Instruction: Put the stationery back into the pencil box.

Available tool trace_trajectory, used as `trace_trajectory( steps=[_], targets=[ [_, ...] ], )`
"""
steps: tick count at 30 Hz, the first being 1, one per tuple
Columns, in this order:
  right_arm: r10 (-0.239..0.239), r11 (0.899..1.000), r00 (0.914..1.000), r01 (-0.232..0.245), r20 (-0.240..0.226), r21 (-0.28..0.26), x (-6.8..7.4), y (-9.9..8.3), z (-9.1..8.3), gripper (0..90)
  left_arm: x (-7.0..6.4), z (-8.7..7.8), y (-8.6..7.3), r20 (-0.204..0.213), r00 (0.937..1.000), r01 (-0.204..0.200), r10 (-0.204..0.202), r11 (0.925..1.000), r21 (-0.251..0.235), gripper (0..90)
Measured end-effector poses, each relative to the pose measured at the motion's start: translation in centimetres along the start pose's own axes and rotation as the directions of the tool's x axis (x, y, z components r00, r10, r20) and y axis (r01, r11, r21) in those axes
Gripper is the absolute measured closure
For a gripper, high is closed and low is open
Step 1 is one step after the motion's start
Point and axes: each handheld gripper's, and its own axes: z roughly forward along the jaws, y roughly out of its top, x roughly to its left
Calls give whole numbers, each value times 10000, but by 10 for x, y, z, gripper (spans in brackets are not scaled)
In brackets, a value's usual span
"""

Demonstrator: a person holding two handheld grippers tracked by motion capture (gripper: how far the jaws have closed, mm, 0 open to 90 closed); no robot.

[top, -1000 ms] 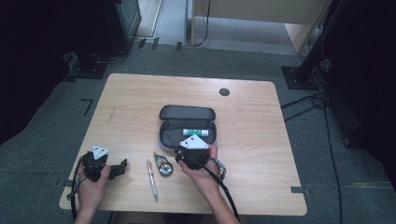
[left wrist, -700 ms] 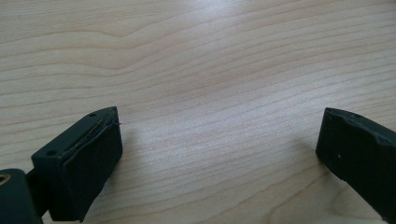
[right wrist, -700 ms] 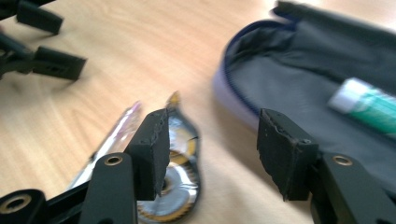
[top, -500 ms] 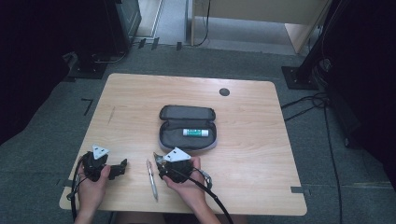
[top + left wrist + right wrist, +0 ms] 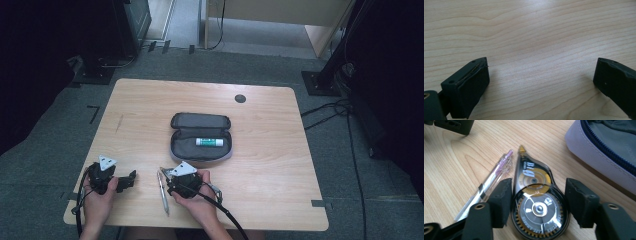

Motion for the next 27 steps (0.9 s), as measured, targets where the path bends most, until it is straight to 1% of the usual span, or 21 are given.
trace_trajectory(
  steps=[5,9,11,12,16,18,20,22,27],
  targets=[
    [-296,9995,9989,293,-355,-96,-6,-4,-3,416,0,0,0,0,10000,-1,1,10000,3,6],
    [-311,9992,9987,300,-411,-255,-12,-11,-9,414,0,0,0,2,10000,-33,33,10000,28,6],
    [-294,9993,9988,284,-403,-250,-15,-15,-13,409,0,0,0,1,10000,-28,28,10000,25,6],
    [-363,9990,9984,352,-444,-271,-17,-16,-14,406,0,0,0,1,10000,-29,29,10000,21,6],
    [-510,9986,9973,501,-531,-180,-19,-17,-15,317,0,0,0,1,10000,-30,30,10000,23,6],
    [-475,9988,9975,470,-522,-101,-18,-16,-14,258,0,0,0,1,10000,-36,36,10000,27,7],
    [-427,9991,9980,426,-472,-38,-18,-16,-14,223,0,0,0,9,10000,-48,48,10000,28,6],
    [-420,9991,9983,420,-410,-14,-19,-18,-15,212,0,0,0,19,10000,-17,17,10000,0,6],
    [-459,9989,9979,458,-459,-28,-21,-21,-18,221,0,0,0,26,10000,-28,28,10000,2,7]
  ],
)
